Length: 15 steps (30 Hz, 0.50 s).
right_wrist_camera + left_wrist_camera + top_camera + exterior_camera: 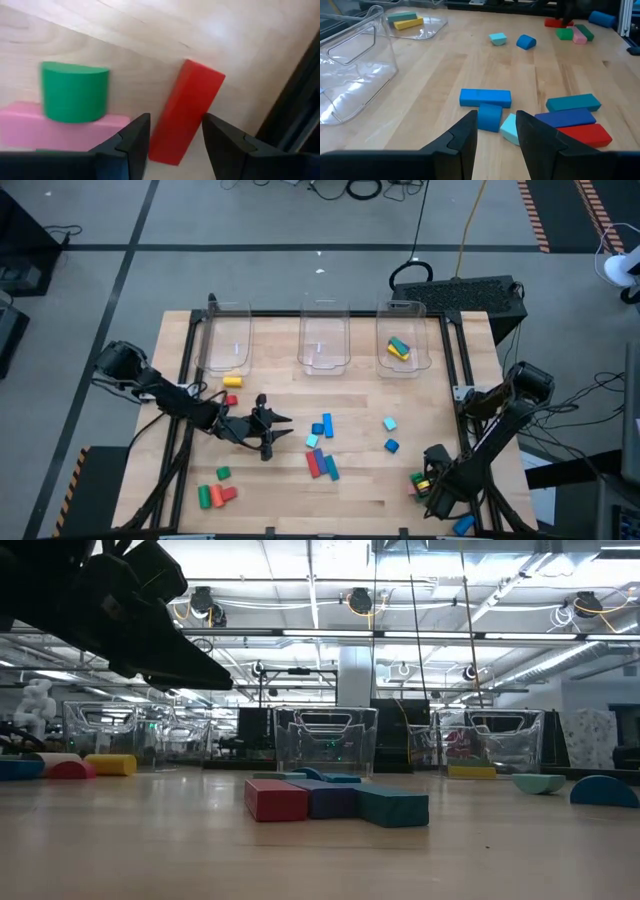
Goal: Sort blocks by size
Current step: Put the red rectangular block into the right transparent bin
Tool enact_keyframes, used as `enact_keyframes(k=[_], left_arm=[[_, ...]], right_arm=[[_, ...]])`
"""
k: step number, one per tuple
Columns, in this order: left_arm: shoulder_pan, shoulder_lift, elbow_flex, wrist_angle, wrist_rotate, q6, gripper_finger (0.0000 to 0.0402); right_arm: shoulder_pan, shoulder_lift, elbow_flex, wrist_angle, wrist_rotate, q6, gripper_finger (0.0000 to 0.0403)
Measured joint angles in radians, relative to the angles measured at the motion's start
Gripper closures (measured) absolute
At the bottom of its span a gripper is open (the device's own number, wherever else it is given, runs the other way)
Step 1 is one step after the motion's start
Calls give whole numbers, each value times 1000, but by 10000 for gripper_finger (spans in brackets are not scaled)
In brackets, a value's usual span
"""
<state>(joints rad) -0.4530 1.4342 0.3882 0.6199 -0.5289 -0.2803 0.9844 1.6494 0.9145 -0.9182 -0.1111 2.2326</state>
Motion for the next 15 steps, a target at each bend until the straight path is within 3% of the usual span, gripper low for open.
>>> enact_keyframes(k=[9,15], left_arm=[[0,0,0,0,1,-19,265],[0,0,0,0,1,-33,265]], right_arm=[[-1,-4,-55,83,14,-19,240],[-7,-3,-55,83,40,-62,306]])
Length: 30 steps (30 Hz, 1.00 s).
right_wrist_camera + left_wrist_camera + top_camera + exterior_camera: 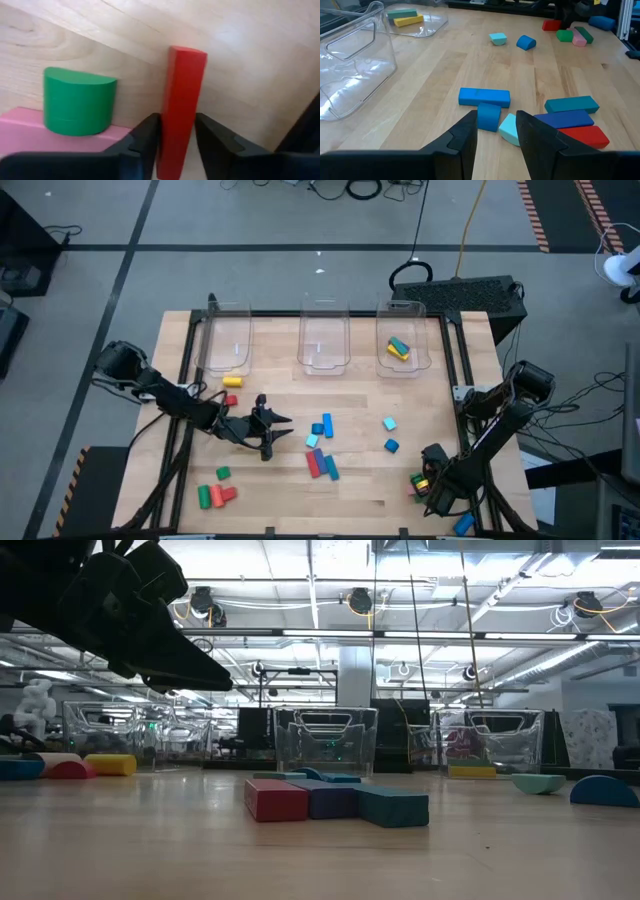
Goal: Sort blocks by size
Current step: Put the red rectangular block into the right transparent bin
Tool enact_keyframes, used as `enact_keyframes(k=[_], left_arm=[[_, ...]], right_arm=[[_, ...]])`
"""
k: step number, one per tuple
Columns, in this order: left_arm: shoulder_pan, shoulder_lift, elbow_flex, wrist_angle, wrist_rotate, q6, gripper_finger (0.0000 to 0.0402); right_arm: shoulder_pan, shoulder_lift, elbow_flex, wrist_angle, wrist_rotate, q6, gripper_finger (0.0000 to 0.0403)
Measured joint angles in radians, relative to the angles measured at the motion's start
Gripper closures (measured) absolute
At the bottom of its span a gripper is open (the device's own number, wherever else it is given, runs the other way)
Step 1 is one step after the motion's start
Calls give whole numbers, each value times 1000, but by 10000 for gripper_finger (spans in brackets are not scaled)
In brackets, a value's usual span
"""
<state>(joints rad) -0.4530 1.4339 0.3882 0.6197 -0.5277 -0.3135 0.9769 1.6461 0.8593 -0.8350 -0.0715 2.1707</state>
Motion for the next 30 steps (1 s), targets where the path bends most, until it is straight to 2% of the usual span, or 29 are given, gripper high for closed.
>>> enact_keyframes(k=[3,5,8,12,17,22,30], left_arm=[[0,0,0,0,0,-22,265],[0,0,0,0,0,-22,265],[0,0,0,0,0,-22,265],[0,0,0,0,0,-22,265],[0,0,0,0,0,-22,265],[0,0,0,0,-5,-22,265],[0,0,0,-2,-54,-20,265]], right_arm=[[-9,1,0,0,-1,-35,352],[-15,-1,0,-3,4,-61,367],[-18,-15,-3,-5,39,-82,367],[-34,-55,-6,-42,142,-89,366],[-74,-127,-6,-99,201,-138,362],[-135,-206,-5,-101,303,-243,363],[-268,-324,-1,-74,395,-473,363]])
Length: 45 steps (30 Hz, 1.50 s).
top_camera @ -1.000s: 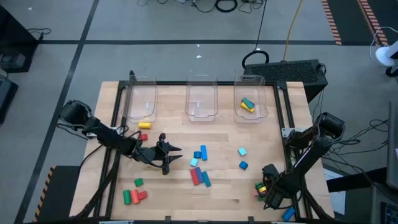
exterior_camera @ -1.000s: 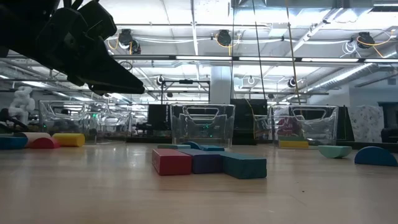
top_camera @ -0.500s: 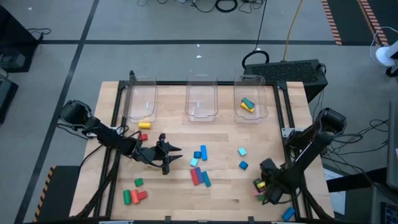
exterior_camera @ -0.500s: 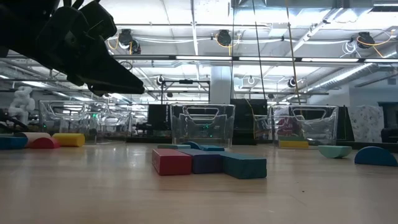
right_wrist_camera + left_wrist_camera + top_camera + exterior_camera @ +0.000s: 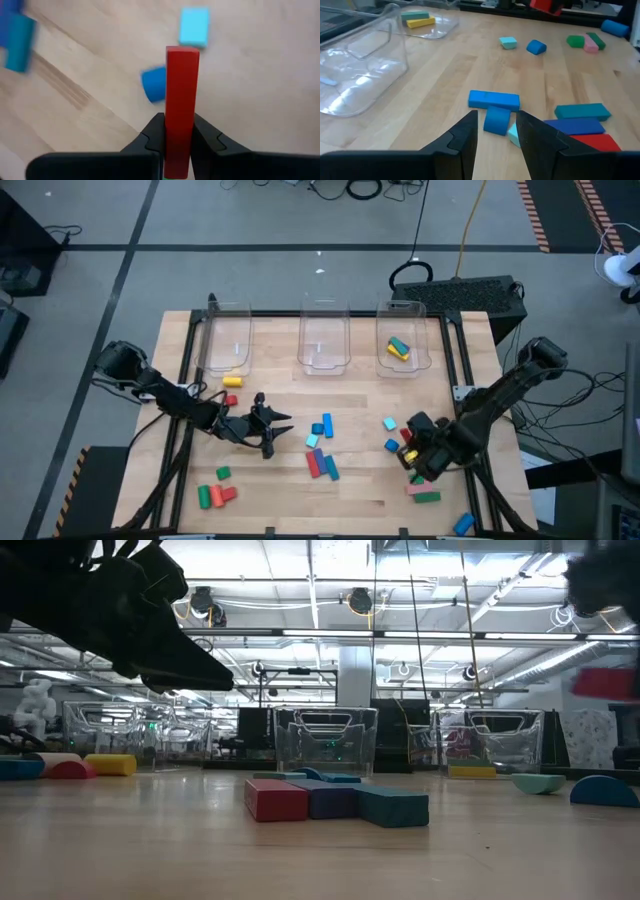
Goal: Sort blocks by size
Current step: Put the red rectangular block into the right transparent bin
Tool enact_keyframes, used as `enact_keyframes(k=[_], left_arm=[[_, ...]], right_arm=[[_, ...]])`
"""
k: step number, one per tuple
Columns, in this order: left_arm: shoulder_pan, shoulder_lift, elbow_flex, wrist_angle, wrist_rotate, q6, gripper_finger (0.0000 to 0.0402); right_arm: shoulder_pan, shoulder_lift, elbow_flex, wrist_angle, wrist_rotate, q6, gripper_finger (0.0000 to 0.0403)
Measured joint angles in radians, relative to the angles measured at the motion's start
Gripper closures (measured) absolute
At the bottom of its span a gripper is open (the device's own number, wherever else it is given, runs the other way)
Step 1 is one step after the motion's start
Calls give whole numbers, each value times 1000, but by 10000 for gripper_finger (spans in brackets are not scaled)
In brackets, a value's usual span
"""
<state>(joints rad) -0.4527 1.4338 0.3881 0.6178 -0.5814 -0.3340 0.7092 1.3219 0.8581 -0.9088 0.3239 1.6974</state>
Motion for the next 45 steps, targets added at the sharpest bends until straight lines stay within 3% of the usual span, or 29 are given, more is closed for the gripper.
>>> enact_keyframes(k=[20,38,45], left_arm=[[0,0,0,-6,5,-77,265],[0,0,-1,-33,9,-80,265],[-1,0,-1,-35,10,-80,265]], right_arm=[[-477,-150,2,244,14,-716,363],[-1029,-189,3,301,-39,-1128,362],[-1282,-117,3,235,-70,-1261,362]])
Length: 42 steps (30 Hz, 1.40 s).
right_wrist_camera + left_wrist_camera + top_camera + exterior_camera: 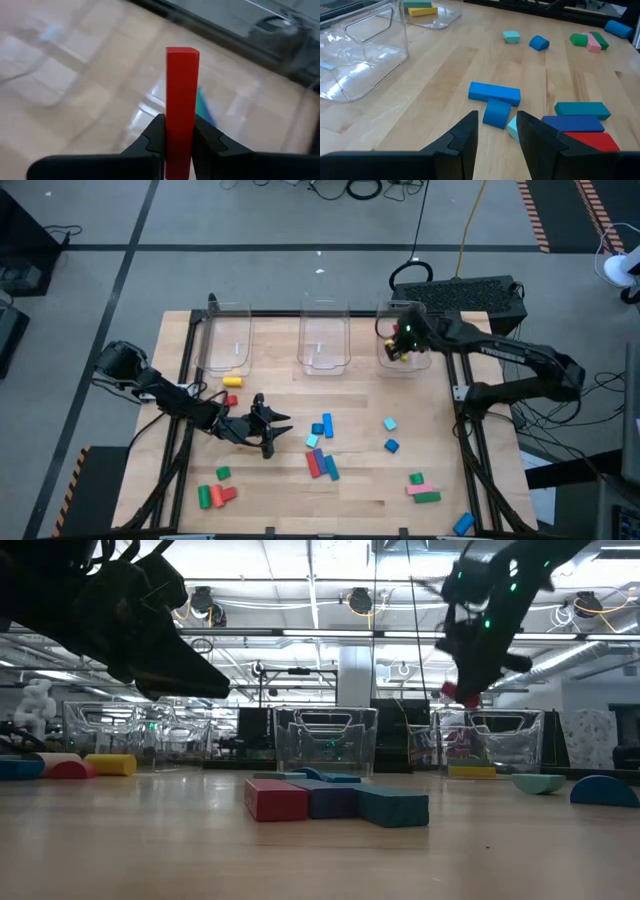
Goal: Sort blocks by size
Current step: Put the red rectangular block into the right transparent bin, then put the pink rectangular block into the right transparent bin
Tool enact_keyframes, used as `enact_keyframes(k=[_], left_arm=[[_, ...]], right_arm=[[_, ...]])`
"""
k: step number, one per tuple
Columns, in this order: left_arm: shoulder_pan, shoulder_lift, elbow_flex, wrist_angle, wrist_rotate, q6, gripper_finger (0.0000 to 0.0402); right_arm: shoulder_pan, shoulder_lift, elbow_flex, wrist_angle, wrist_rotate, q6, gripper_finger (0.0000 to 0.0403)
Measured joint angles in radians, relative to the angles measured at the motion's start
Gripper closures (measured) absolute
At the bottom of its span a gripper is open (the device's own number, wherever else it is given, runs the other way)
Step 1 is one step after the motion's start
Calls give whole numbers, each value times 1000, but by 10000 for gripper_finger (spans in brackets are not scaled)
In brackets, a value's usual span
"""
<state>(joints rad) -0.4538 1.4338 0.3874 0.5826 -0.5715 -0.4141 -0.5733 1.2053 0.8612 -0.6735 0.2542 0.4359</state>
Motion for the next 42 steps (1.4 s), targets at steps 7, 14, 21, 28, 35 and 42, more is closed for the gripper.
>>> enact_keyframes(k=[7,14,21,28,35,42], left_arm=[[0,0,0,-14,6,0,265],[0,0,0,-84,20,-34,265],[0,0,0,-106,20,-52,265],[0,0,0,-102,20,-53,265],[0,0,0,-102,19,-53,265],[0,0,0,-99,7,-53,265]], right_arm=[[-124,160,0,1,-184,-148,362],[-150,301,0,2,-186,-235,362],[-152,326,3,9,-200,-269,343],[-152,306,-1,-25,-204,-274,280],[-151,224,-2,-44,-202,-232,248],[-139,28,-2,-80,-205,-160,253]])
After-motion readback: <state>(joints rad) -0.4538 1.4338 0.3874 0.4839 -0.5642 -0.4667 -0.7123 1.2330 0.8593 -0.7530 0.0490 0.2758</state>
